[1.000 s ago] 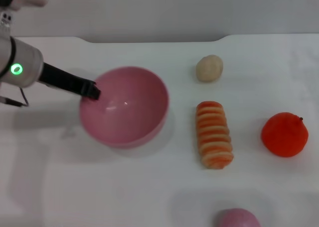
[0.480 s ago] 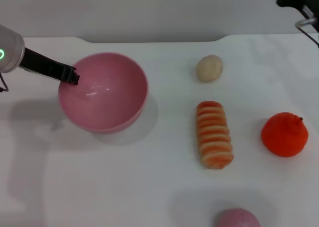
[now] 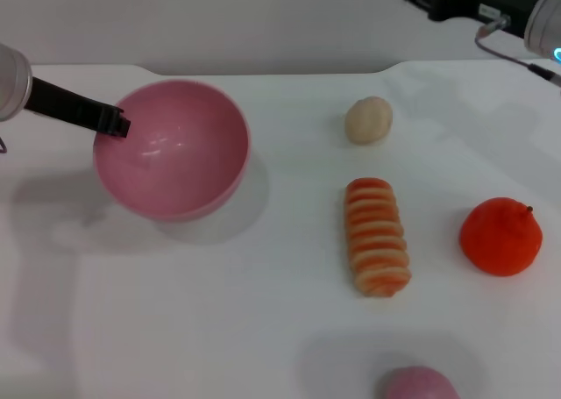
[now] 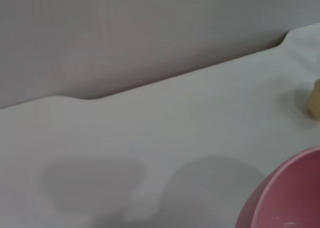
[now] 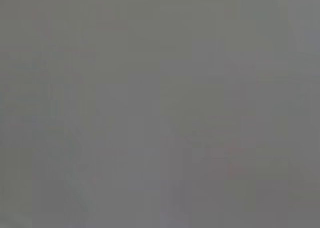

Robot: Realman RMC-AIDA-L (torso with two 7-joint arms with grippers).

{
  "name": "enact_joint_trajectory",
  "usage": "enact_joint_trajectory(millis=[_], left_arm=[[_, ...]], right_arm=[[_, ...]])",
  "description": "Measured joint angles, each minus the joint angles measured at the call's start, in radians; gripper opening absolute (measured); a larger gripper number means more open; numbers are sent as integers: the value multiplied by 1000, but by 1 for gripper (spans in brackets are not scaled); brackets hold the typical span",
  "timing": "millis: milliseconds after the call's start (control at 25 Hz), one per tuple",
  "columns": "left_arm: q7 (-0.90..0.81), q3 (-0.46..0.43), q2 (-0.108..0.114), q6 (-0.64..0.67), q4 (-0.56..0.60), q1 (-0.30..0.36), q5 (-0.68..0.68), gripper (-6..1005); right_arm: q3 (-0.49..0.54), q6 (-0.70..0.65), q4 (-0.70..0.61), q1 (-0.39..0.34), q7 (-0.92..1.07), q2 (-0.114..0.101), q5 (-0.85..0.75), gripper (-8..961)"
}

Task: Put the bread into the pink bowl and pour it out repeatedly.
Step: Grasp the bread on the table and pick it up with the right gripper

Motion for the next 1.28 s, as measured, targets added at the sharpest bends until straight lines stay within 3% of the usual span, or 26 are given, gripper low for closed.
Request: enact_joint_trajectory(millis=[120, 320, 560, 960, 1280], left_arm=[[2, -1, 0, 11, -6, 0, 0, 46], [9, -1, 3, 26, -19, -7, 0, 46], [24, -1, 1, 39, -37, -9, 0, 45], [34, -1, -6, 46, -45, -12, 0, 45], [34, 5, -10, 46, -45, -9, -1, 46]], right_arm=[[87, -167, 31, 67, 191, -32, -209, 434], [193, -415, -18, 151, 364, -63, -491, 434], [289, -748, -119, 294, 517, -80, -893, 434], [256, -1054, -124, 470, 527, -86, -1039, 436], [167, -1105, -85, 515, 545, -56, -1062, 466]])
